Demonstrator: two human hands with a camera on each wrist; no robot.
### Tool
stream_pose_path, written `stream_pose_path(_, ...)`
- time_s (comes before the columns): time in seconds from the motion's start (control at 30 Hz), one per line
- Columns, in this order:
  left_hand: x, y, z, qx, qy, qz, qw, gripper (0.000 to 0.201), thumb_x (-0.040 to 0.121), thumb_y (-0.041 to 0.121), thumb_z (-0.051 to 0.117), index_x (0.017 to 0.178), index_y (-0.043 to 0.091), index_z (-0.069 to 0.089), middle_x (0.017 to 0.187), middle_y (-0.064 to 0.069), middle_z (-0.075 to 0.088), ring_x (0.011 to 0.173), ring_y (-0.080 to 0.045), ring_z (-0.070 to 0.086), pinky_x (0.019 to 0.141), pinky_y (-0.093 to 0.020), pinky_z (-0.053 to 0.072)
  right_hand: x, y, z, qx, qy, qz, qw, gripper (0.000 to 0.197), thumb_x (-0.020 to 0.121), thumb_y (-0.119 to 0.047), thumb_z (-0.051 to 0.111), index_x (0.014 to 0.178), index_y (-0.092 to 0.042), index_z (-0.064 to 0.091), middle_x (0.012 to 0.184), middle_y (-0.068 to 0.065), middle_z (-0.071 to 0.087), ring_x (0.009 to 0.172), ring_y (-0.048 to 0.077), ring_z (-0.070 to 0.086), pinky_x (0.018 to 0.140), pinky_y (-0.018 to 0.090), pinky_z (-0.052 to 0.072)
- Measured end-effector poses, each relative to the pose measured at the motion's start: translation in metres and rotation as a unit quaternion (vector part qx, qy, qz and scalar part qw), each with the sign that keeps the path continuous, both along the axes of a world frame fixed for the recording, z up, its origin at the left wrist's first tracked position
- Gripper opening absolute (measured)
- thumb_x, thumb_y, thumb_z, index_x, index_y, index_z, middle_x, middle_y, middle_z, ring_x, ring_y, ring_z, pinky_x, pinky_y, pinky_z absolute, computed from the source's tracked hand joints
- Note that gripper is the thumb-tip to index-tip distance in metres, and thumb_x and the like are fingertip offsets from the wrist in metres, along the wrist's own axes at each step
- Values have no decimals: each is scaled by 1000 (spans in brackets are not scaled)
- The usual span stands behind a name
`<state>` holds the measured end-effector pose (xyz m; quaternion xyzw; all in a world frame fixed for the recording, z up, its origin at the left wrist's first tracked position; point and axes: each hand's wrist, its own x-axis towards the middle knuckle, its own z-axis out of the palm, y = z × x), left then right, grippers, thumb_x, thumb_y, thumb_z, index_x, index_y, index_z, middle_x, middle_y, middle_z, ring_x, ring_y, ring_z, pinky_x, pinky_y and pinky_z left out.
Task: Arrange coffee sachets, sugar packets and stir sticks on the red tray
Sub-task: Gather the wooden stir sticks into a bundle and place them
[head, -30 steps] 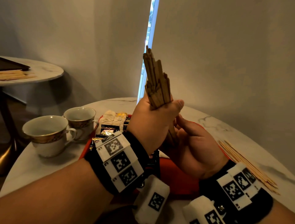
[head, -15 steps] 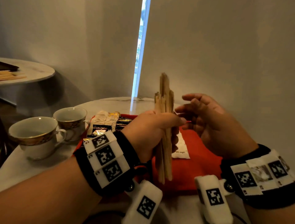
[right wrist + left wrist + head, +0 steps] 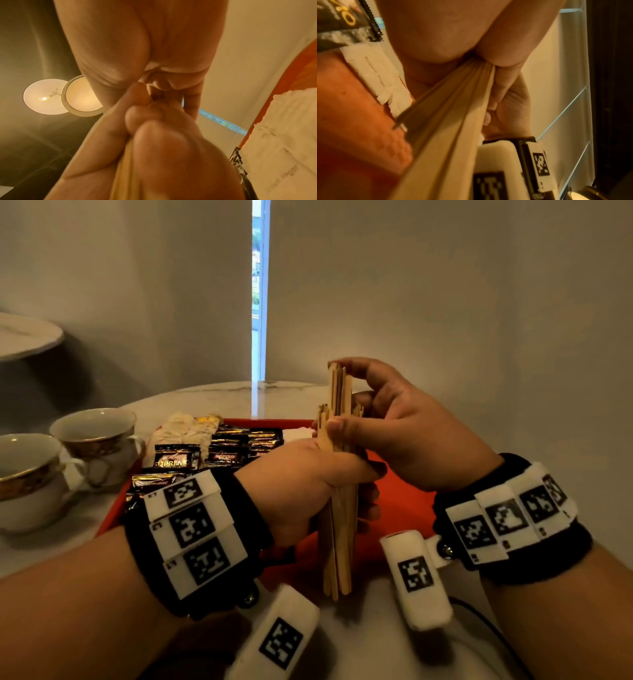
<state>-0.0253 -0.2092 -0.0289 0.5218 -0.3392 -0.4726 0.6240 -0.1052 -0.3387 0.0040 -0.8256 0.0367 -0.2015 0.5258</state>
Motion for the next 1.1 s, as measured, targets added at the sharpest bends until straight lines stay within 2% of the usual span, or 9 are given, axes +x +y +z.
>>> stream_pose_path(0.13,-9,-2,-6,21,13,0,1000,4,91,7,63,89,7,60,70,-10,62,60,-21,64,56,-29,56,-2,-7,3,-31,-2,-43,999,61,85,-34,66,142,-20,48,111,0,69,99,14,71,84,32,58)
stream_pose_path(0.27,-16,-5,-12,42,3,-31,999,17,90,10,66,73,13,65,70,-6,67,65,-20,65,66,-35,55,-9,-18,10,-50,-49,-114,991,44,101,-49,44,139,-29,53,129,-11,63,114,6,64,96,37,55)
stream_pose_path(0.37,-18,-6,-16,44,-7,-35,998,27,88,8,67,62,16,70,68,-7,67,67,-25,65,76,-43,55,-10,-10,11,-115,-11,-67,991,33,105,-39,43,133,-30,58,126,-12,65,116,2,61,98,29,53)
stream_pose_path(0.43,-17,-7,-18,36,-16,-21,999,28,85,5,68,59,14,68,65,-10,63,62,-27,61,71,-41,53,-6,-3,6,-178,59,-15,982,27,100,-39,49,119,-32,66,118,-9,70,113,4,64,99,31,53)
stream_pose_path(0.53,-15,-7,-18,40,-31,-8,999,18,80,7,72,64,8,66,66,-15,60,59,-30,58,67,-38,50,-5,1,5,-216,80,4,973,24,95,-38,51,110,-32,70,113,-3,73,108,12,66,97,38,52)
stream_pose_path(0.67,-14,-5,-13,43,-10,-5,999,18,86,8,66,68,7,63,64,-12,57,57,-27,55,55,-29,50,-9,2,10,-138,33,-11,990,21,103,-27,53,122,-28,62,118,-2,69,111,14,64,93,25,53)
stream_pose_path(0.73,-13,-4,-12,33,-3,9,999,17,88,6,62,71,5,61,62,-11,56,54,-25,55,51,-28,49,-6,8,4,-171,70,23,983,25,99,-34,55,122,-29,64,116,2,71,109,19,67,92,35,56)
stream_pose_path(0.93,-10,-5,-11,39,3,38,999,7,88,10,65,84,5,62,65,-8,57,55,-23,57,50,-29,49,-5,4,6,-209,5,-45,977,27,97,-32,62,123,-28,65,107,-8,69,98,4,66,86,25,55)
stream_pose_path(1.1,-2,-4,-8,48,14,41,998,8,92,9,58,96,3,63,67,-8,58,53,-22,61,54,-33,51,2,13,-3,-228,37,-10,973,27,100,-29,59,125,-23,67,102,-15,68,93,-5,64,79,13,49)
